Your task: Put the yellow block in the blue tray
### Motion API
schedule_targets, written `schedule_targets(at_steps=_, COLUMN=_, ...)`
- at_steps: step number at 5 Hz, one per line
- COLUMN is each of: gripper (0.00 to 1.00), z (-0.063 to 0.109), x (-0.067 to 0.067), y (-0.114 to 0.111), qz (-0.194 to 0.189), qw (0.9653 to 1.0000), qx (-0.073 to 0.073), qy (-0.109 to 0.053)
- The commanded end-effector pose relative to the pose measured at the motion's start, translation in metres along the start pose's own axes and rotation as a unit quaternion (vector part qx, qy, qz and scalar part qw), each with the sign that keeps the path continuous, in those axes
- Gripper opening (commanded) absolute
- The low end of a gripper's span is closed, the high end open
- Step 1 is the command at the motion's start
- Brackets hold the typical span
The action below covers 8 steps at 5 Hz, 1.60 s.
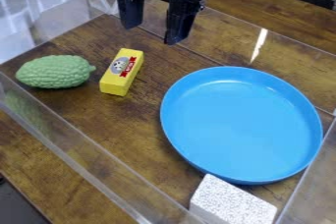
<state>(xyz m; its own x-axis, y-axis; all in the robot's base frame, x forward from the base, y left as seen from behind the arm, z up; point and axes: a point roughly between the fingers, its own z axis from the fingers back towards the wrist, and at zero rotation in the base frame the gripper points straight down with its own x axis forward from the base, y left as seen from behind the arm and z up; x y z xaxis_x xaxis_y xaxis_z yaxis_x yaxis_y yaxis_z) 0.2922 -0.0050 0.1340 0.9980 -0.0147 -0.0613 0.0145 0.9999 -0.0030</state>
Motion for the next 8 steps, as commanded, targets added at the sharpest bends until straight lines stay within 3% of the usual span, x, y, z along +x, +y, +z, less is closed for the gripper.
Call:
schedule_targets(at_steps=1, gripper=1.00, z=-0.010, x=0.003, y=-0.005, qz=-0.017, qw=0.9998, qx=0.001, qy=0.006)
schedule_targets(at_steps=2, gripper=1.00, z=-0.028, x=0.010, y=0.016, qz=-0.001, qw=1.0000, qx=0.002, qy=0.006)
schedule_targets(at_steps=4, gripper=1.00, z=-0.022, x=0.002, y=0.049, qz=0.029, qw=0.9996, qx=0.002, qy=0.004)
schedule_targets(at_steps=6, gripper=1.00, z=-0.036, x=0.007, y=0.040, qz=0.032, qw=0.9995, qx=0.000, qy=0.004)
schedule_targets(at_steps=8, gripper=1.00, z=-0.047, x=0.019, y=0.060, qz=0.109, qw=0.9940, qx=-0.010, qy=-0.001)
